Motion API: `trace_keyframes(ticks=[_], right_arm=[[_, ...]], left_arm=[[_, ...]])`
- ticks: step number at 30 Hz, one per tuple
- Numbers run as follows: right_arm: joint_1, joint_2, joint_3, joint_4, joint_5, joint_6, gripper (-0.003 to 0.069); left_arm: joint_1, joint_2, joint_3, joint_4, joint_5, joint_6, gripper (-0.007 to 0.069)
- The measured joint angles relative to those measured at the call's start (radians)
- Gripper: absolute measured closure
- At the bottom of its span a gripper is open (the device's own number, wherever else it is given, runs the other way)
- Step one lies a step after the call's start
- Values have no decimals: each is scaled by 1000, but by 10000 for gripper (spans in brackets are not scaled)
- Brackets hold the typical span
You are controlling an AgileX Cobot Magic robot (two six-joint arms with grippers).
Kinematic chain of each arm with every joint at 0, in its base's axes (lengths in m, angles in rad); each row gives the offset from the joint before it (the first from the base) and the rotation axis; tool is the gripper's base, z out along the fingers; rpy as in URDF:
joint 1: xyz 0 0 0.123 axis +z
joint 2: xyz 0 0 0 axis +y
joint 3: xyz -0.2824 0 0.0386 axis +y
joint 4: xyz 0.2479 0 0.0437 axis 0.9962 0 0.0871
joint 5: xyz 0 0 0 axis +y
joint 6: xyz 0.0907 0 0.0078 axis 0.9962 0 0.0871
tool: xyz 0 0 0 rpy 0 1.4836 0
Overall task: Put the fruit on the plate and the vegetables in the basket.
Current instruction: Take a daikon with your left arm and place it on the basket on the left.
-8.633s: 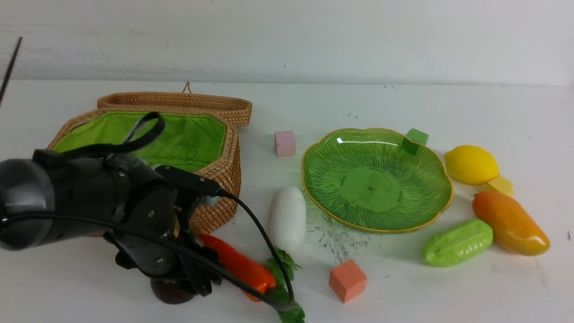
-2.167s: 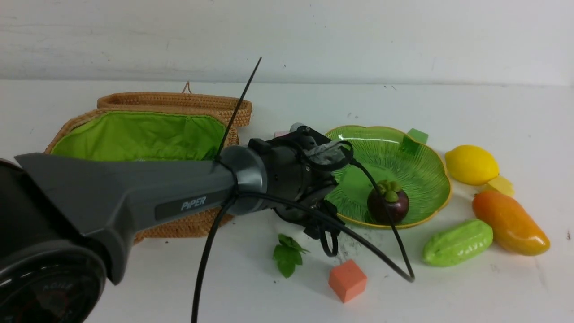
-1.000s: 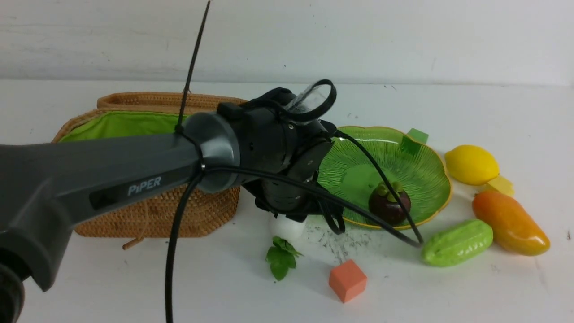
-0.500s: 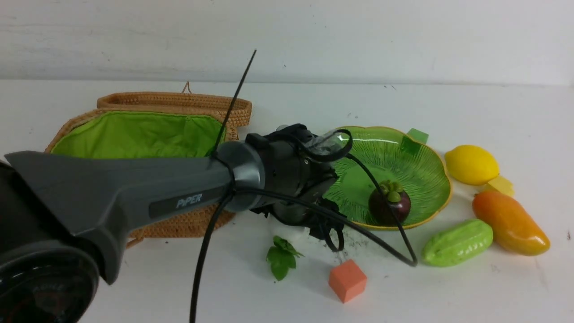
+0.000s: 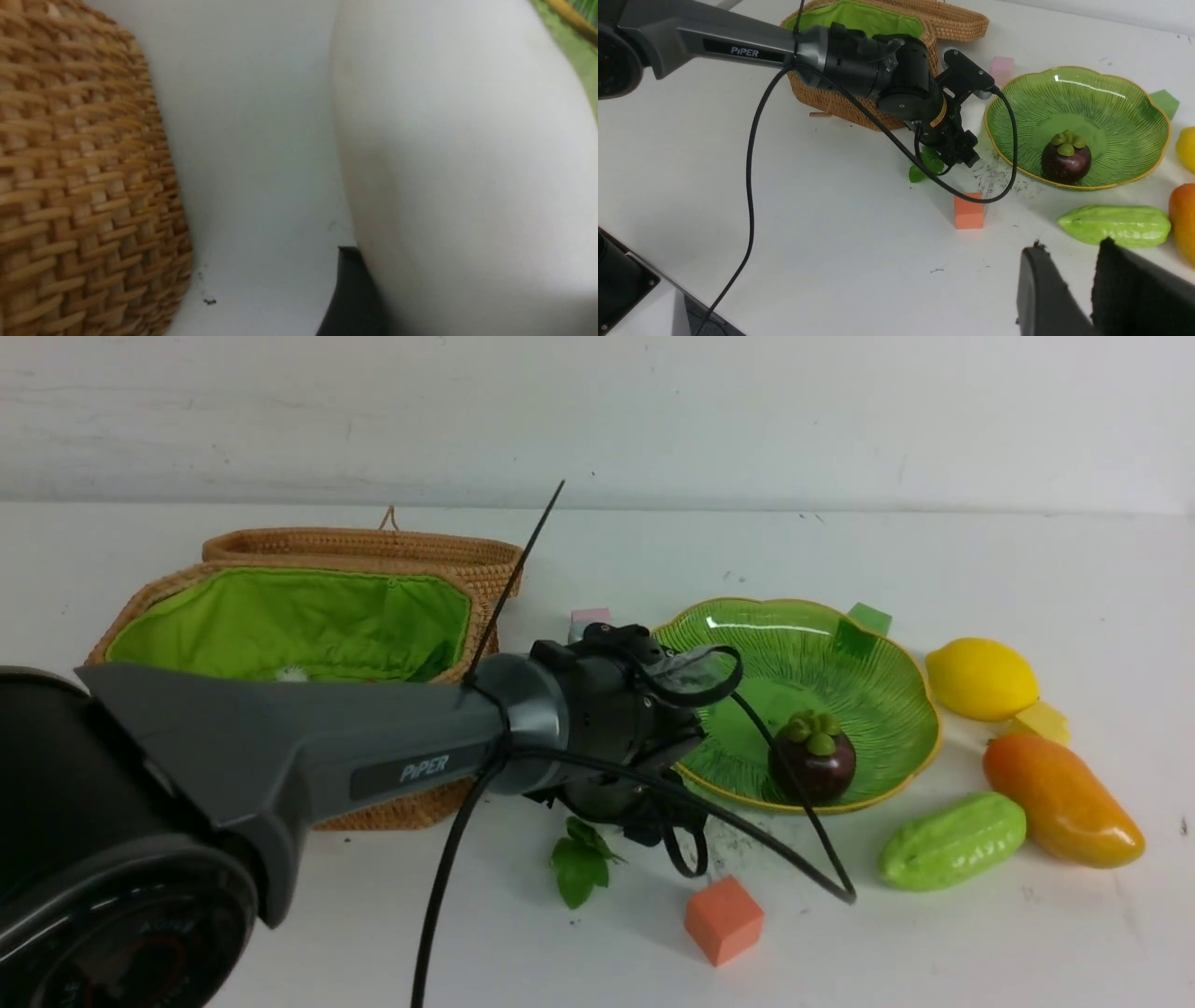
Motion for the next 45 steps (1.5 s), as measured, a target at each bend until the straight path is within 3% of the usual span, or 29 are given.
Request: trace_keyframes(ticks=[15,22,26,29,30,31,33,34,35,39,42,45], right_arm=[[0,0,0,3,0,0,479],[0,0,0,9,0,0,479],[0,0,0,41,-23,-30,479],[0,0,0,87,-60,-82,479],[0,0,0,87,-60,-82,479],[0,0,0,109,-74,-102,479],[0,0,0,125,-77,-113,479],[0,0,0,127,-77,-113,479],[0,0,0,131,-77,-117,478],[0,0,0,132,-76,-123,478],[0,0,0,132,-76,-124,478],[0,0,0,132,-82,-124,478]], left_arm=[[-3,-113,0,-10,154,-47,115],[-89,-280,3,-34,185,77,115],[-115,-429,3,-55,201,317,115],[-67,-514,3,-72,229,553,115],[-61,-514,3,-74,229,571,115],[2,-550,3,-104,251,751,115],[95,-574,3,-157,272,973,115],[95,-576,3,-164,273,973,115],[191,-578,3,-222,281,1180,115],[389,-551,3,-390,290,1546,115],[497,-502,4,-478,287,1708,115],[556,-464,9,-499,259,1755,115]])
